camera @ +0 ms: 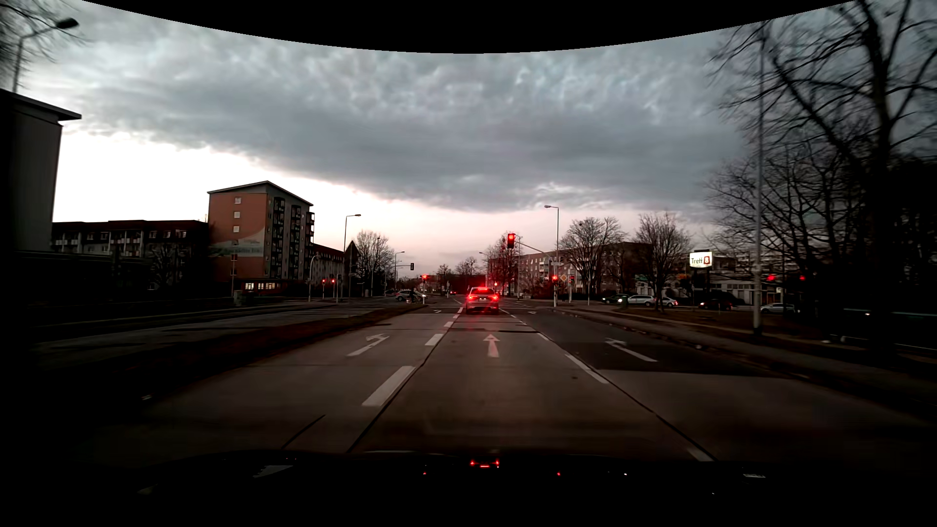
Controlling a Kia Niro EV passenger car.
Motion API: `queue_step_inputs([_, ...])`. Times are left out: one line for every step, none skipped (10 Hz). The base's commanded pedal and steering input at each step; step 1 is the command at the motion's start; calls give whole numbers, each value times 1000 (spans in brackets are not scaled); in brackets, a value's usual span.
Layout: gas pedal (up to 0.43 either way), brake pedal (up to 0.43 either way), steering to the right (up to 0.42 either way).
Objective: Follow the waypoints while adhering to traffic rules and regulations
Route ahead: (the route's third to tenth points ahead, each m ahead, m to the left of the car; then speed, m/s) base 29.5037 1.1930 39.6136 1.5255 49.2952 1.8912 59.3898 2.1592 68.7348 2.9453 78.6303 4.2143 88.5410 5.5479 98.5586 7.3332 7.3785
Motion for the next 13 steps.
queue_step_inputs([0,189,-5])
queue_step_inputs([0,189,-6])
queue_step_inputs([0,189,-7])
queue_step_inputs([0,189,-8])
queue_step_inputs([0,189,-7])
queue_step_inputs([0,195,-7])
queue_step_inputs([0,189,-7])
queue_step_inputs([0,195,-6])
queue_step_inputs([0,201,-6])
queue_step_inputs([0,201,-6])
queue_step_inputs([0,201,-6])
queue_step_inputs([0,207,-6])
queue_step_inputs([0,226,-6])
